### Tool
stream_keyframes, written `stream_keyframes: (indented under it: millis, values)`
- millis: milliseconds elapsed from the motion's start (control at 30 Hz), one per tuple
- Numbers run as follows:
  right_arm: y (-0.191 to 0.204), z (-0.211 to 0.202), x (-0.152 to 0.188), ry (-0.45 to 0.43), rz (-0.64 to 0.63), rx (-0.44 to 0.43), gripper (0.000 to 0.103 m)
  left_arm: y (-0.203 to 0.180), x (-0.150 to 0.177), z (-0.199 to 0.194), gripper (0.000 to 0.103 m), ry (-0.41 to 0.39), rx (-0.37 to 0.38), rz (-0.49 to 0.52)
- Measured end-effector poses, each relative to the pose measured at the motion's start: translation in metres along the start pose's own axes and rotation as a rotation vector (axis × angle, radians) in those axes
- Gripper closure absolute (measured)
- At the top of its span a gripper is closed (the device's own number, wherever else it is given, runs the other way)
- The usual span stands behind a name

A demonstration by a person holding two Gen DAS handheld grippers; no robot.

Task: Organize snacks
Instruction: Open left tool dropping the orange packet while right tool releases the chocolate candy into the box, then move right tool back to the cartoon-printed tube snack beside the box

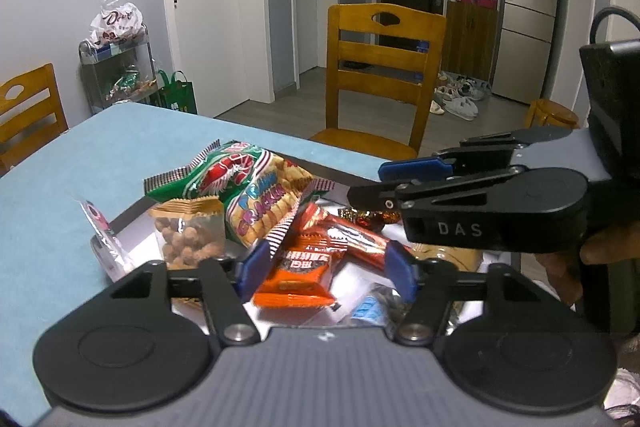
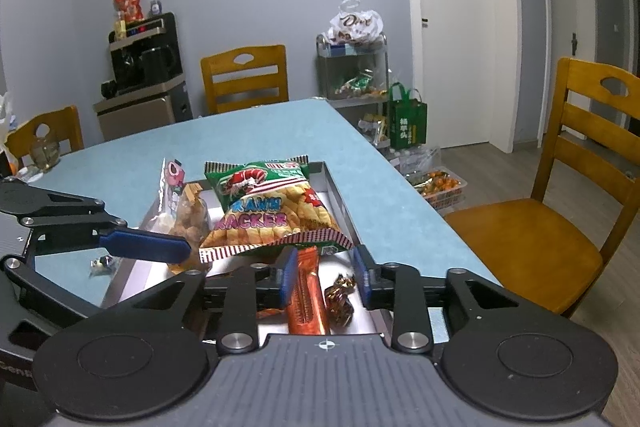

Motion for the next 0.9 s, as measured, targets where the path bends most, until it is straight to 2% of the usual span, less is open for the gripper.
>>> stream_keyframes:
  millis: [333, 533, 900]
  values:
    - [0.009, -0.008, -0.006, -0.024, 0.011, -0.010, 0.043, 0.016, 0.002, -0.031, 0.019, -0.039, -0.030, -0.029]
    - [0.021, -0.010, -0.010, -0.033, 0.017, -0.016, 0.026, 0.035, 0.009, -0.053, 0.016, -0.042, -0.091, -0.049]
    - [0.069, -0.008, -0.025, -0.027, -0.023, -0.086, 0.025, 0.078, 0.033, -0.099, 0.013, -0.025, -0.207, -0.122]
Point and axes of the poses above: each gripper's, at about its wrist camera, not at the fingertips, and z roughly the way its jaws point, y to its left, x to its underside, the point moved 2 cm from there along z, roughly the way its jaws point, and after that the axes turned 2 degrees about -y, right-handed, at the moved point
